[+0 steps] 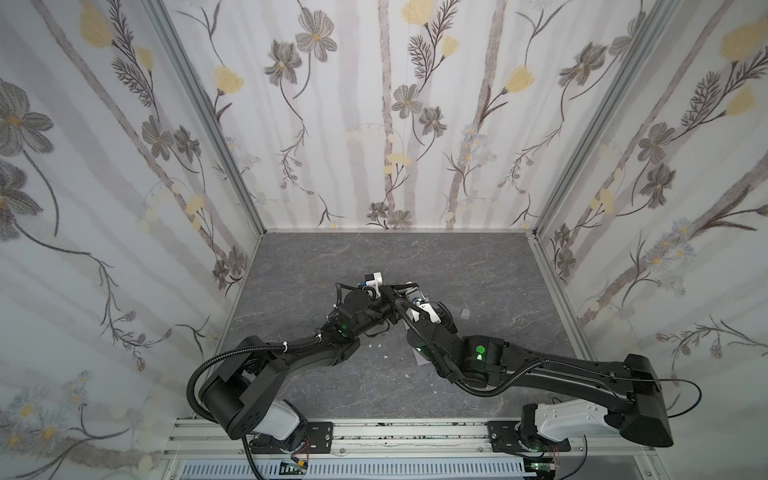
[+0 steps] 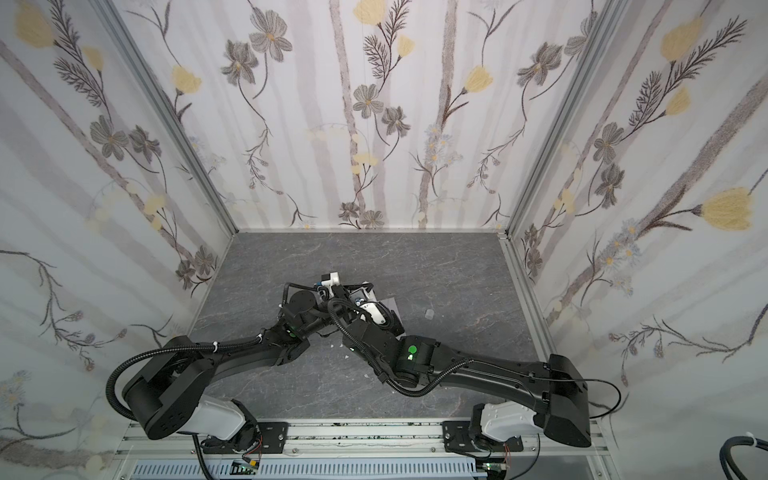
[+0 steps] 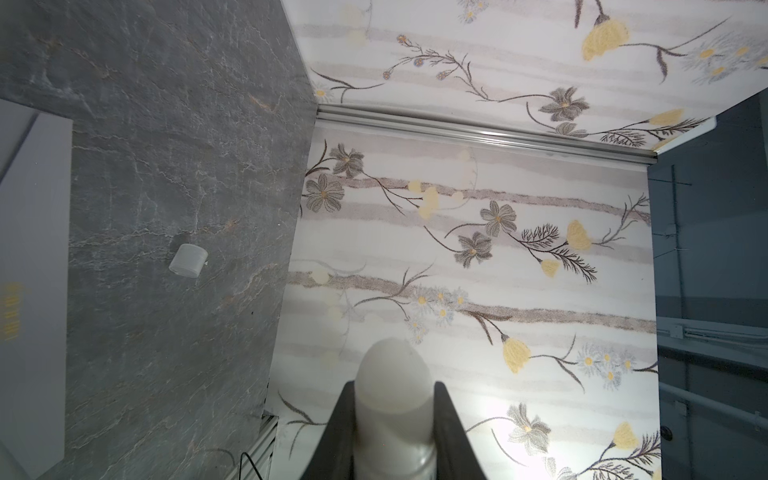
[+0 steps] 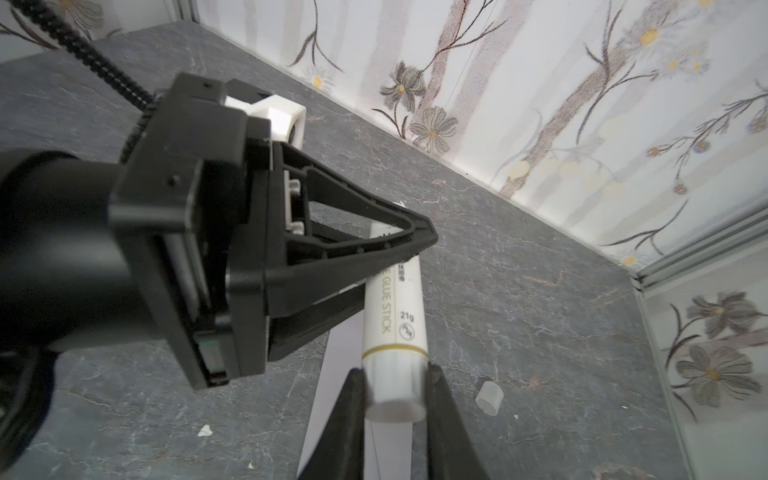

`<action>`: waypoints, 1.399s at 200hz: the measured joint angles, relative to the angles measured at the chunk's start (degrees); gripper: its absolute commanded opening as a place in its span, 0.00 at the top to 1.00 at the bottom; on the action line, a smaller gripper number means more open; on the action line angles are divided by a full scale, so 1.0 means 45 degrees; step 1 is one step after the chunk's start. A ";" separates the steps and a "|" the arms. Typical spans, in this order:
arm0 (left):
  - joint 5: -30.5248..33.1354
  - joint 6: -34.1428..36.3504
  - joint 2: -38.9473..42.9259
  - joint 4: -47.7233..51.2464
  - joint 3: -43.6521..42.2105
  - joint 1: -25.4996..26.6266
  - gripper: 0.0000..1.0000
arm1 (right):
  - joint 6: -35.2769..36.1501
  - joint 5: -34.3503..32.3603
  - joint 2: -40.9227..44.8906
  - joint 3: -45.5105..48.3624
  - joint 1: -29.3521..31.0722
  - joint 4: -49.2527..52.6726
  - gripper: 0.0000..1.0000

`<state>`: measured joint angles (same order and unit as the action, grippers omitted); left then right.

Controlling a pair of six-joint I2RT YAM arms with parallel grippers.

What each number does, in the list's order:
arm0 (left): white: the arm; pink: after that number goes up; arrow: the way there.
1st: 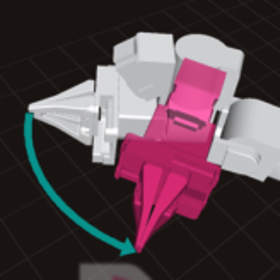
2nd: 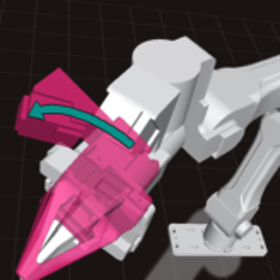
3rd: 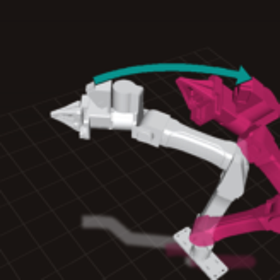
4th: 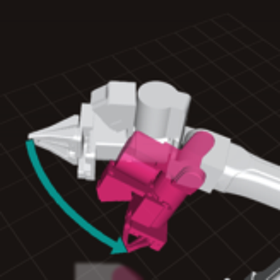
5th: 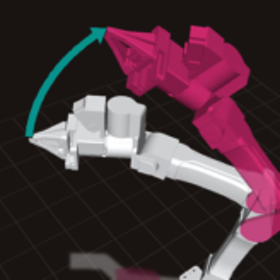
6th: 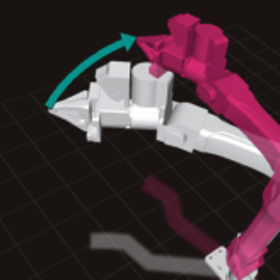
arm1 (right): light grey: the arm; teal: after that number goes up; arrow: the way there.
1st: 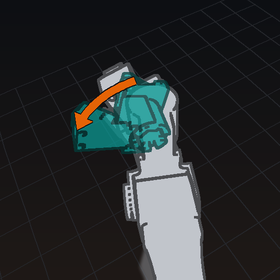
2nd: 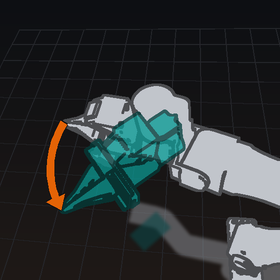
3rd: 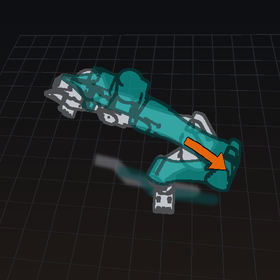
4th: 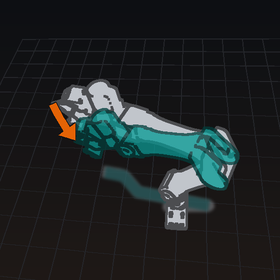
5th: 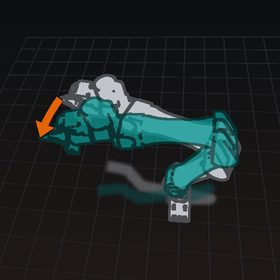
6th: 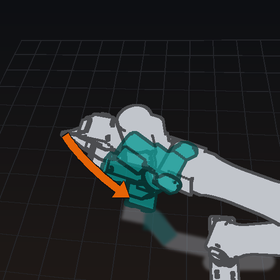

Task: Place the letter into the envelope and seal it

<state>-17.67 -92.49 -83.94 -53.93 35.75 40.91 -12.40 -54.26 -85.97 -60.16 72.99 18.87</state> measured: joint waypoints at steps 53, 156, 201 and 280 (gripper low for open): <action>-0.0015 0.0355 0.0121 0.0976 0.0000 0.0010 1.00 | 0.0670 -0.2934 -0.1894 -0.0393 0.0806 0.0855 0.98; 0.0015 0.0724 0.0520 0.1593 0.0000 0.0053 1.00 | -0.0335 -0.5115 -0.3041 -0.0797 0.1234 0.2667 0.70; 0.0053 0.0520 0.0597 0.0855 0.0199 -0.0097 1.00 | -0.0510 -0.2263 -0.1180 0.0039 0.1195 0.1530 0.48; 0.1345 0.1001 0.0452 0.0209 0.0554 -0.0476 1.00 | -0.3172 0.4658 0.4070 0.2909 -0.1166 -0.3293 0.40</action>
<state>-11.62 -87.99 -81.91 -52.99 38.24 38.76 -26.68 -33.30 -67.66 -47.07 67.75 4.05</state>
